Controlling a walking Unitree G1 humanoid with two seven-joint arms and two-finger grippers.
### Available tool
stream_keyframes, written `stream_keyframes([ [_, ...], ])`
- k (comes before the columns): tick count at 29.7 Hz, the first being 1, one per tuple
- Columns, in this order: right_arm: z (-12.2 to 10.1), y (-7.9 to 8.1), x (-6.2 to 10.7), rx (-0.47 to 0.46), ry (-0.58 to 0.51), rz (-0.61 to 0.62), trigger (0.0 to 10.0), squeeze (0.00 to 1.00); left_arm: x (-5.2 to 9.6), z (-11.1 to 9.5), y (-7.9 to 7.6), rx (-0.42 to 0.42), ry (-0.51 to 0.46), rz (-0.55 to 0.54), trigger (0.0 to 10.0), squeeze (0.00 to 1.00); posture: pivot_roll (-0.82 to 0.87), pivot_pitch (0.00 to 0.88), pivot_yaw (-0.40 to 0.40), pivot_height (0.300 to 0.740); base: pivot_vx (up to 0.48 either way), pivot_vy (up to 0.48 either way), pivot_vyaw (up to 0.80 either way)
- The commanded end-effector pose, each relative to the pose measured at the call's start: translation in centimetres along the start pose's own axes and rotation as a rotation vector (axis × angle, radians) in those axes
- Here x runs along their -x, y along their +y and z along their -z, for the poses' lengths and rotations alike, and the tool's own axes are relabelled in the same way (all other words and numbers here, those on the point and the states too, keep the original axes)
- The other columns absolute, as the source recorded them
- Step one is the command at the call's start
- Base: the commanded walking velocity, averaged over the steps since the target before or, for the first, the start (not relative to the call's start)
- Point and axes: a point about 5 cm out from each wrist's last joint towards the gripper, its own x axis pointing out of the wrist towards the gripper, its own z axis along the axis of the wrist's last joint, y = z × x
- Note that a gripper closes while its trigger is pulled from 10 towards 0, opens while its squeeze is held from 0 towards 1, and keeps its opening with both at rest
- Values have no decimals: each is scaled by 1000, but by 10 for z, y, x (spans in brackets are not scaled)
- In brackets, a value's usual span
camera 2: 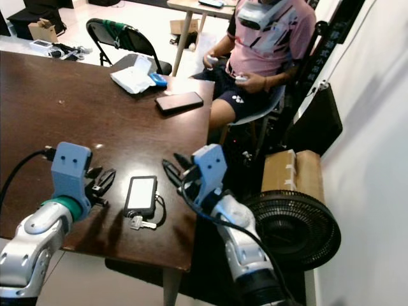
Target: Hang keys on a hook
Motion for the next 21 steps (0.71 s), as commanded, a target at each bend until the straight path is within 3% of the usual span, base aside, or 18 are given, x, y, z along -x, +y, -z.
stream_keyframes([
  [1,6,-2,2,0,31,6,10000,0,2,7,-17,-87,23,94,10000,0,111,112,38,740,0,0,0],
  [3,10,-13,4,-1,70,52,10000,0,-7,7,-28,-187,50,153,10000,0,101,105,46,740,0,0,0],
  [4,10,-13,4,-1,70,52,10000,0,-7,7,-28,-187,50,153,10000,0,101,105,46,740,0,0,0],
  [5,14,-16,5,2,114,32,10000,0,-16,2,-34,-193,48,180,10000,0,84,101,51,740,0,0,0],
  [7,14,-16,5,2,114,32,10000,0,-16,2,-34,-193,48,180,10000,0,84,101,51,740,0,0,0],
  [9,16,-13,4,27,140,-23,10000,0,-22,-6,-47,-130,44,291,10000,0,102,100,50,740,0,0,0],
  [12,16,-18,4,33,145,-17,10000,0,-25,-9,-55,-98,71,364,10000,0,98,102,56,740,0,0,0],
  [15,17,-32,10,44,152,51,10000,0,-32,-7,-65,-57,128,381,10000,0,102,110,65,740,0,0,0],
  [21,17,-39,16,54,153,91,10000,0,-47,4,-70,-93,177,335,10000,0,86,115,76,740,0,0,0],
])
